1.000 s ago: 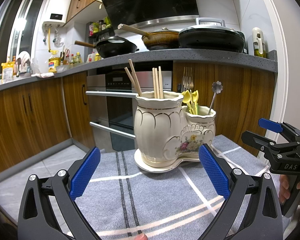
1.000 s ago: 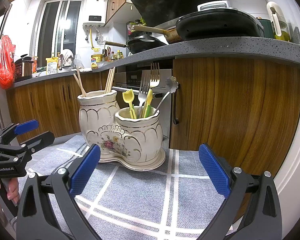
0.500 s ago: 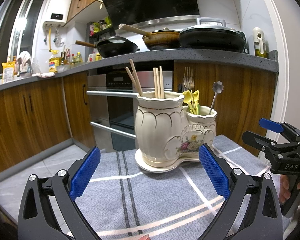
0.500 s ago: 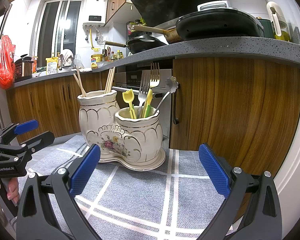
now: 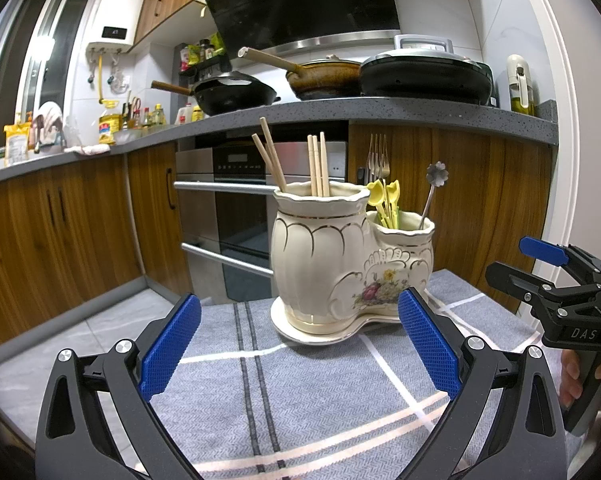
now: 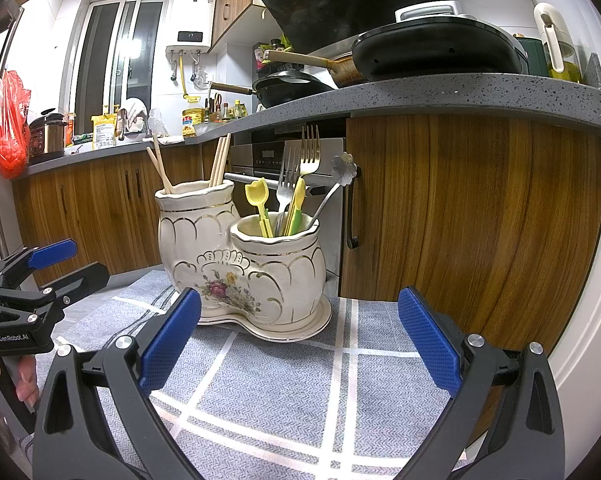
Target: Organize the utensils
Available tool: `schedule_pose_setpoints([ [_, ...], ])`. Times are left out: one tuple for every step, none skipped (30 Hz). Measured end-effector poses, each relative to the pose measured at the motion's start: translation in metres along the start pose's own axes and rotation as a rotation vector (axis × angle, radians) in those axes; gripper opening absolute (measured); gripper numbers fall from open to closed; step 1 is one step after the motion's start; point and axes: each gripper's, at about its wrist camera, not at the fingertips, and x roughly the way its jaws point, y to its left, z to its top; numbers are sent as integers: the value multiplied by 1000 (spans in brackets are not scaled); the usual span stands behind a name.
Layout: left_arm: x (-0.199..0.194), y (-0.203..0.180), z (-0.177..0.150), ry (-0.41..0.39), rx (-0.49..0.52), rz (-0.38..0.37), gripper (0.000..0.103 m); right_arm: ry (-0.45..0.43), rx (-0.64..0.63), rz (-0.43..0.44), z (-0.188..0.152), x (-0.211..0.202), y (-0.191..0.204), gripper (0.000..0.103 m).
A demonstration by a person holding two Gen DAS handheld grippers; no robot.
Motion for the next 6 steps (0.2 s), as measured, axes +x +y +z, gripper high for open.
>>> schedule_pose_setpoints([
  [1,1,0,2,-2,8,98,0,0,0,0,0,0,97],
  [1,2,0,3,-5,12,98,0,0,0,0,0,1,97],
  [1,2,0,3,-6,13,98,0,0,0,0,0,0,97],
  [0,3,-1,3,-5,13,98,0,0,0,0,0,0,97],
  [0,3,-1,3,-4,13,98,0,0,0,0,0,0,97],
  [0,4,-1,3,-5,13,98,0,0,0,0,0,1,97],
])
